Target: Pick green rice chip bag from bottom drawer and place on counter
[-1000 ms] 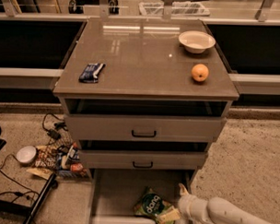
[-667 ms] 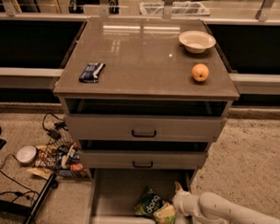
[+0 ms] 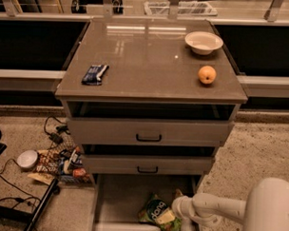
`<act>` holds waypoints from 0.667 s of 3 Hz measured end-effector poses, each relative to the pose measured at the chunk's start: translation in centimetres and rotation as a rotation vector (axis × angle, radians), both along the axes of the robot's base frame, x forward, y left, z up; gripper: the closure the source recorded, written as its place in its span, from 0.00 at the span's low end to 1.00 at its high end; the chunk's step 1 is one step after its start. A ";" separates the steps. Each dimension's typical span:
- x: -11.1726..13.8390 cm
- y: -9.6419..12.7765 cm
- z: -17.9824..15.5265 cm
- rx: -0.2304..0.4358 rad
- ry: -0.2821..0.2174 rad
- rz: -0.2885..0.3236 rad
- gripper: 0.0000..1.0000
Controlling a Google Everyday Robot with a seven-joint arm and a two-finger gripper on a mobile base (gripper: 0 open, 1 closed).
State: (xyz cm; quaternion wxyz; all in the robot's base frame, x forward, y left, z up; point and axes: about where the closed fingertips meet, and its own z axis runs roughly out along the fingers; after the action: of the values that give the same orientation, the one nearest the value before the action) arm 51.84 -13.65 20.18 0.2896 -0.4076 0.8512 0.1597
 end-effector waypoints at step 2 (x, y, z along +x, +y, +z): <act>-0.7 -1.4 -5.2 -0.060 0.105 -0.014 0.00</act>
Offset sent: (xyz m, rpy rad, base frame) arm -0.0145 -0.0222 -0.0840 -0.0909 0.1753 -0.0198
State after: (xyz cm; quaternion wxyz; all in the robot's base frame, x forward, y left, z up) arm 51.09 -15.06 14.96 0.2334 -0.4014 0.8723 0.1532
